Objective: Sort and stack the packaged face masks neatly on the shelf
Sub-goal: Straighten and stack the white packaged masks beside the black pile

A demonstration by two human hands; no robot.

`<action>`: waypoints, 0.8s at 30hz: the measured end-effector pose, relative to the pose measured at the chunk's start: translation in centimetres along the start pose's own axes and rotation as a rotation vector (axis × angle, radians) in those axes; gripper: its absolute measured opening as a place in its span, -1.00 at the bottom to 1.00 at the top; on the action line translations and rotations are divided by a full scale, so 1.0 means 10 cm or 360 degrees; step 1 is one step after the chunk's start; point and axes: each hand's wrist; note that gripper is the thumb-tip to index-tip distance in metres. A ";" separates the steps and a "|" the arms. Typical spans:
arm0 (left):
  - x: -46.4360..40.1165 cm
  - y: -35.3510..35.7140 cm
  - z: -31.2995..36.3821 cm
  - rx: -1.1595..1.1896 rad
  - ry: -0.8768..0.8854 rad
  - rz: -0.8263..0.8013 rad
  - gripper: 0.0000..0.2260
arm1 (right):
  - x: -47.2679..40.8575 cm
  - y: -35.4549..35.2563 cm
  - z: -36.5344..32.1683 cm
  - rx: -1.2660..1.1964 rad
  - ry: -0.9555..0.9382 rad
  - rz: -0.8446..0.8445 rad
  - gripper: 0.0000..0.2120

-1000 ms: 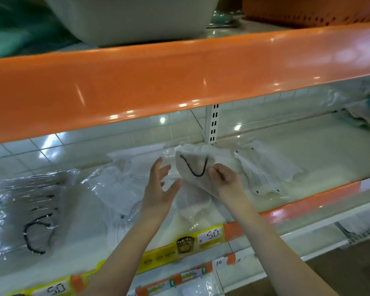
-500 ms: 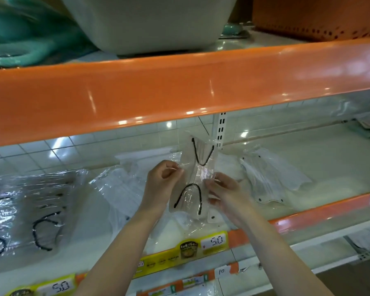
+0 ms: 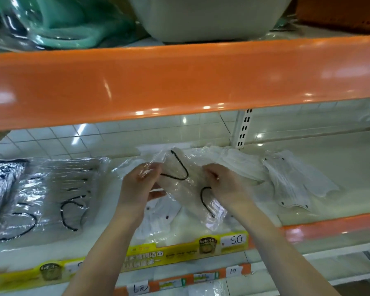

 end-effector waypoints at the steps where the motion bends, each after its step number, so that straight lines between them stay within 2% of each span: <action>1: -0.02 -0.08 -0.01 -0.0031 0.0005 0.0049 -0.94 | 0.00 0.06 -0.05 0.0075 -0.0071 0.0083 -0.75; 3: -0.05 -0.25 -0.05 -0.0031 -0.0013 0.0195 -0.93 | 0.06 0.25 -0.18 0.0211 -0.0357 0.0277 -0.70; 6: -0.07 -0.49 -0.13 0.0126 -0.0090 0.0379 -0.92 | 0.21 0.62 -0.34 0.0546 -0.0738 0.0122 -0.51; 8: -0.04 -0.63 -0.14 0.0155 -0.0135 0.0407 -0.90 | 0.26 0.84 -0.41 0.0723 -0.0855 0.0102 -0.49; 9: -0.04 -0.70 -0.16 0.0124 -0.0154 0.0401 -0.90 | 0.27 0.93 -0.43 0.0753 -0.0870 0.0134 -0.54; 11: -0.07 -0.86 -0.21 -0.0104 -0.0171 0.0350 -0.93 | 0.25 1.06 -0.47 0.0761 -0.0863 0.0206 -0.65; 12: -0.09 -0.95 -0.24 -0.0405 -0.0121 0.0315 -0.88 | 0.22 1.11 -0.48 0.0759 -0.0853 0.0232 -0.67; 14: -0.10 -1.12 -0.29 -0.1295 0.0176 0.0201 -0.63 | 0.19 1.16 -0.55 0.0745 -0.0829 0.0275 -0.67; 15: -0.10 -1.19 -0.33 -0.1633 0.0434 0.0179 -0.58 | 0.19 1.17 -0.60 0.0748 -0.0811 0.0292 -0.67; 16: -0.09 -1.25 -0.37 -0.1800 0.0706 0.0155 -0.56 | 0.19 1.18 -0.67 0.0757 -0.0806 0.0322 -0.66; 17: -0.05 -1.29 -0.34 -0.1839 0.0897 0.0111 -0.53 | 0.19 1.21 -0.73 0.0763 -0.0813 0.0355 -0.65; 19: 0.00 -1.37 -0.29 -0.1927 0.1078 0.0003 -0.46 | 0.18 1.26 -0.89 0.0761 -0.0841 0.0437 -0.64; 21: -0.01 -1.49 -0.23 -0.2045 0.1202 -0.0089 -0.58 | 0.18 1.34 -1.06 0.0755 -0.0889 0.0552 -0.65; 24: -0.03 -1.76 -0.11 -0.2072 0.1273 -0.0012 -0.75 | 0.21 1.53 -1.33 0.0669 -0.0952 0.0623 -0.64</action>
Point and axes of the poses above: each hand's wrist, its own x-axis away from the middle knuckle, its own y-axis out of the palm, z = x × y, and after that the axes turned 3 degrees about x, right-handed
